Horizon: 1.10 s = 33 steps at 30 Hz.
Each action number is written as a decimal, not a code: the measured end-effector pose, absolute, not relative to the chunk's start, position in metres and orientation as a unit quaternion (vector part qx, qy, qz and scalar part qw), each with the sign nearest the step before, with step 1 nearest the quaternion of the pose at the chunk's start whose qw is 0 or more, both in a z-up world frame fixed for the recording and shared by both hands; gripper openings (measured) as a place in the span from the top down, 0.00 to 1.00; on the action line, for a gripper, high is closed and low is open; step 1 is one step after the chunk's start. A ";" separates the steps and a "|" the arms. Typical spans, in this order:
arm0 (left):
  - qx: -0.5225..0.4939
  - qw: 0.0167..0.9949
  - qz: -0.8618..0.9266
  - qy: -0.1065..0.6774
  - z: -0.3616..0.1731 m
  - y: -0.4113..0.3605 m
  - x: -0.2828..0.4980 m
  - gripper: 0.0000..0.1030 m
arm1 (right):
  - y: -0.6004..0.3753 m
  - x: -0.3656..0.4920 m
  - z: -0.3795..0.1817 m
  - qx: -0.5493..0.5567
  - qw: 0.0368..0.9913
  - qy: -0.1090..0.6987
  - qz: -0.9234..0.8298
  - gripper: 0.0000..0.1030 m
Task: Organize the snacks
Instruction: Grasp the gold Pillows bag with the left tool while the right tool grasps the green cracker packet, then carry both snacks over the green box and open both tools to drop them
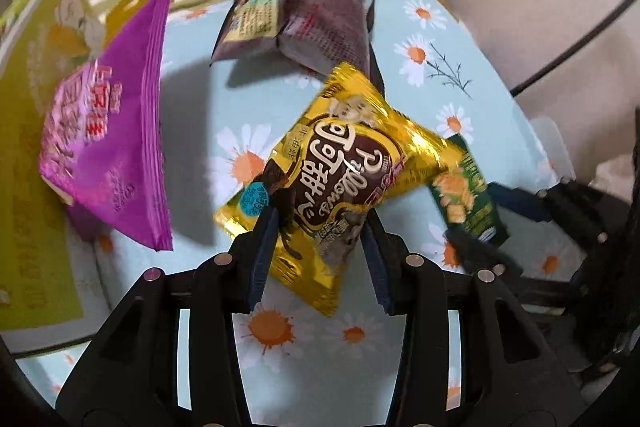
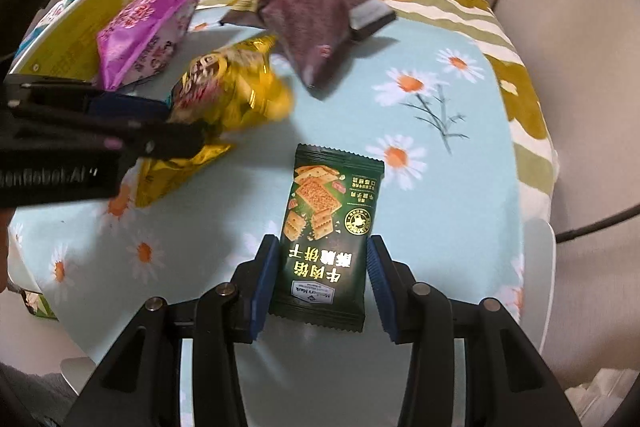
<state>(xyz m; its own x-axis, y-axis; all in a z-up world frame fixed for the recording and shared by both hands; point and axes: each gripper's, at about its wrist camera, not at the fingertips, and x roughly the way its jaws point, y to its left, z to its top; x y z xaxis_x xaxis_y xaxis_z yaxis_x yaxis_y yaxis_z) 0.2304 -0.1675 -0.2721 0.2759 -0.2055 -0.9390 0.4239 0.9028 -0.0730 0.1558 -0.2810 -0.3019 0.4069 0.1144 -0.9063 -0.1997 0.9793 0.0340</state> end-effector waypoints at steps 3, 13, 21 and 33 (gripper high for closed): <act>0.116 0.800 -0.210 0.550 -0.260 -0.176 0.231 0.61 | -0.288 0.155 -0.301 -0.034 0.839 0.536 0.088 0.60; 0.166 0.787 -0.246 0.541 -0.268 -0.193 0.262 0.05 | -0.293 0.164 -0.306 -0.028 0.839 0.537 0.083 0.60; 0.162 0.765 -0.262 0.565 -0.290 -0.197 0.263 0.47 | -0.296 0.169 -0.307 -0.022 0.840 0.535 0.086 0.60; 0.126 0.774 -0.240 0.572 -0.291 -0.186 0.253 0.47 | -0.292 0.193 -0.307 -0.002 0.832 0.551 0.060 0.50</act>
<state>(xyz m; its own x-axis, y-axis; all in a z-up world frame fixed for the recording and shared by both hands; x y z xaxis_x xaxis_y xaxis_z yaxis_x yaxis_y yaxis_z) 0.2527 -0.1859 -0.2906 0.2298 -0.2270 -0.9464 0.5157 0.8531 -0.0794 0.1930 -0.2921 -0.3067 0.3849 0.0982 -0.9177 -0.1023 0.9927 0.0633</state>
